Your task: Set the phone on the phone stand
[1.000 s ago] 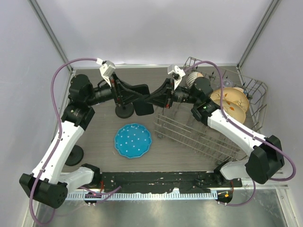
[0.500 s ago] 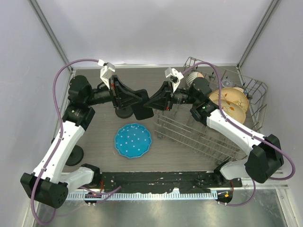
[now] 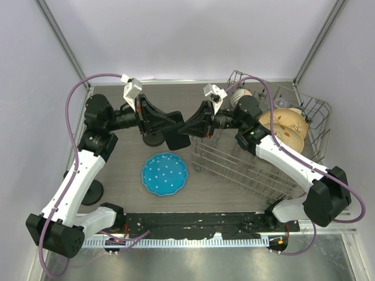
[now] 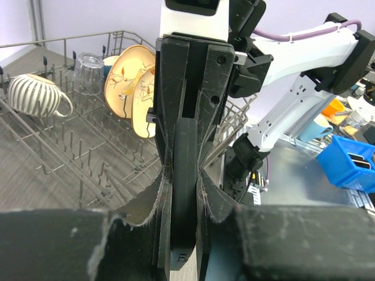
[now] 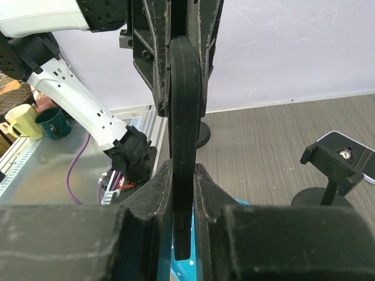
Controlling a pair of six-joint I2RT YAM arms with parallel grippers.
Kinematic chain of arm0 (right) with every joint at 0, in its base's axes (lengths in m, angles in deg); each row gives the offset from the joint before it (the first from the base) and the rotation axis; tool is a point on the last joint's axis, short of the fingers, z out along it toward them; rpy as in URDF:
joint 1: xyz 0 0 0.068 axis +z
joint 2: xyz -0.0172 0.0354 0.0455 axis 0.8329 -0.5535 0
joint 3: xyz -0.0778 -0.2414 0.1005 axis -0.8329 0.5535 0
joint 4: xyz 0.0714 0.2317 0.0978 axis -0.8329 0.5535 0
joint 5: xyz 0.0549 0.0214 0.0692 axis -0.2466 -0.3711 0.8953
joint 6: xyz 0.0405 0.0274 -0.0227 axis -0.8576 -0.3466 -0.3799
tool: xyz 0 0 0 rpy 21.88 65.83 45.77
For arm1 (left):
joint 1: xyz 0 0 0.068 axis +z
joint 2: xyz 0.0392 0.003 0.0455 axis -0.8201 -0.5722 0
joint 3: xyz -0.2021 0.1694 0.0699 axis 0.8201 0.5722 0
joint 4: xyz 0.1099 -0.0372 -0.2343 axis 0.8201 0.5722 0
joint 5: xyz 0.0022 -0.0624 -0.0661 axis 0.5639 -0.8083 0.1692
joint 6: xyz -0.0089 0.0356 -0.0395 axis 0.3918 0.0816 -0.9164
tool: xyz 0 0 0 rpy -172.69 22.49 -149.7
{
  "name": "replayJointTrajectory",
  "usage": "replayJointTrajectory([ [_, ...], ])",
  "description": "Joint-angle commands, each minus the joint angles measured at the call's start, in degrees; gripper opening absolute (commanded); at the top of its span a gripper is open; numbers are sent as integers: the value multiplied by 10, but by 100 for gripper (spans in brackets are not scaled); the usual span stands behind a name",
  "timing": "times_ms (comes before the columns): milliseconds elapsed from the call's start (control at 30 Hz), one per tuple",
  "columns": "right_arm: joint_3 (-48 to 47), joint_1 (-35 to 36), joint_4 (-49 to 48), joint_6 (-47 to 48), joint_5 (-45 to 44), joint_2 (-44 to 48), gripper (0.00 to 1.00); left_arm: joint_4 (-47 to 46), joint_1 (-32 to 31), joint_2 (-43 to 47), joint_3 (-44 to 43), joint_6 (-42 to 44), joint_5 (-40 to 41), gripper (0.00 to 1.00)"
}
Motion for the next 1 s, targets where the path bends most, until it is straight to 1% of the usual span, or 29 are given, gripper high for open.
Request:
replayJointTrajectory([
  [0, -40, 0, -1, 19, -44, -5, 1, 42, -4, 20, -13, 22, 40, 0],
  [33, -42, 1, 2, 19, -52, -10, 1, 50, -4, 23, -15, 31, 61, 0],
  [133, -51, 3, 7, 16, -51, -23, 15, 37, -3, 27, -10, 25, 63, 0],
  [167, -52, 3, 10, 16, -50, -24, 24, 23, -4, 28, -5, 17, 65, 0],
  [233, -54, 4, 12, 18, -47, -27, 34, 19, -4, 31, -1, 17, 71, 0],
  [267, -55, 7, 12, 19, -38, -28, 43, 16, -3, 35, 0, 17, 75, 0],
  [300, -54, 7, 12, 20, -34, -28, 47, 14, -4, 35, 3, 15, 75, 0],
  [367, -54, 10, 12, 23, -19, -28, 52, -4, -4, 41, 8, 11, 71, 0],
  [533, -64, 25, 15, 29, -9, -45, 54, -33, -4, 50, 20, -8, 67, 0],
  [633, -75, 33, 21, 31, -3, -58, 52, -35, -3, 53, 21, -8, 67, 0],
  [733, -82, 39, 33, 39, -3, -64, 33, -36, -1, 57, 22, -7, 68, 0],
  [767, -83, 39, 32, 41, -2, -65, 16, -36, -2, 57, 23, -6, 69, 0],
  [833, -83, 40, 29, 40, -6, -65, 1, -36, -2, 59, 23, -6, 68, 0],
  [933, -72, 40, 19, 40, -17, -54, 1, -23, -2, 52, 16, 1, 51, 0],
  [967, -68, 41, 16, 39, -20, -51, 1, -1, -2, 48, 5, 14, 47, 0],
])
